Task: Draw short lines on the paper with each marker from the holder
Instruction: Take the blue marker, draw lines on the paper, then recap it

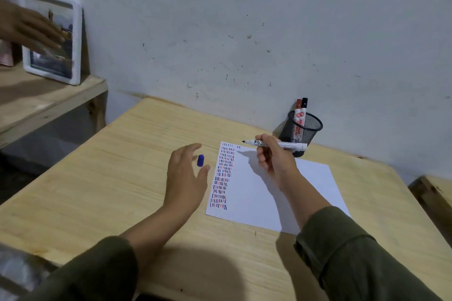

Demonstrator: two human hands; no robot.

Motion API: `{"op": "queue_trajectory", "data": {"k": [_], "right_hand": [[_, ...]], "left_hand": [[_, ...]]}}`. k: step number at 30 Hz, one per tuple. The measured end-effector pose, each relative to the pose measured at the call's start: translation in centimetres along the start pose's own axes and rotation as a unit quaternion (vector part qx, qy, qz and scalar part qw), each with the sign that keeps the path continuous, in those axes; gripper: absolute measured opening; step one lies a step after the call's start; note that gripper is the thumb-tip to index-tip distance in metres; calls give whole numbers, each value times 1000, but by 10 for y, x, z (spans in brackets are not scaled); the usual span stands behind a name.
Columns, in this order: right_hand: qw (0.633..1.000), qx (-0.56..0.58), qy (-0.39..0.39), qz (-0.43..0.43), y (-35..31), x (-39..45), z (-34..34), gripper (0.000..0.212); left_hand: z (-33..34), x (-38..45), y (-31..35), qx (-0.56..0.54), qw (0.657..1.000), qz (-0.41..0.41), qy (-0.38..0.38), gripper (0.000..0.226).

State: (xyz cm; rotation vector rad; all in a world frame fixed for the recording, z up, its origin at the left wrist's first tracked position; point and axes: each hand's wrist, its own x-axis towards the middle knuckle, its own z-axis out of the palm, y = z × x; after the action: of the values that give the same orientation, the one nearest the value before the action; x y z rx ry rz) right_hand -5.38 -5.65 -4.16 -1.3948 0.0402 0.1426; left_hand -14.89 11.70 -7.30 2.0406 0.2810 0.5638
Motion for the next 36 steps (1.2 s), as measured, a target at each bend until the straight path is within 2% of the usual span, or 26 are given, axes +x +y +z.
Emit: {"op": "queue_trajectory", "data": {"k": [3,8,11,13,16,21,24,30,36], "right_hand": [[1000,19,-20,-1,-2,-13,0,18],[998,46,-31,-3,-9,-33,-1,16],[998,56,-34,-8,-20,-44,-5,13],[997,57,-41,-22,-30,-52,-9,14],[996,54,-45,-47,-46,-64,-16,17],[993,50,-45,-96,-73,-83,-26,21],[992,40,-41,-116,-85,-93,-31,20],[988,31,-39,-144,-99,-104,-40,19],[987,-6,-32,-159,-104,-108,-44,17]], "left_hand": [[4,15,0,30,998,-12,-50,49],[11,31,0,59,996,-42,-56,23],[14,34,18,-31,995,-83,-38,16],[15,35,40,-125,986,-106,-15,11],[18,38,75,-205,970,-128,-19,6],[31,39,119,-384,902,-188,-62,7],[36,32,136,-421,881,-193,-90,12],[43,19,162,-441,867,-193,-128,18],[42,11,173,-445,859,-188,-169,9]]}}
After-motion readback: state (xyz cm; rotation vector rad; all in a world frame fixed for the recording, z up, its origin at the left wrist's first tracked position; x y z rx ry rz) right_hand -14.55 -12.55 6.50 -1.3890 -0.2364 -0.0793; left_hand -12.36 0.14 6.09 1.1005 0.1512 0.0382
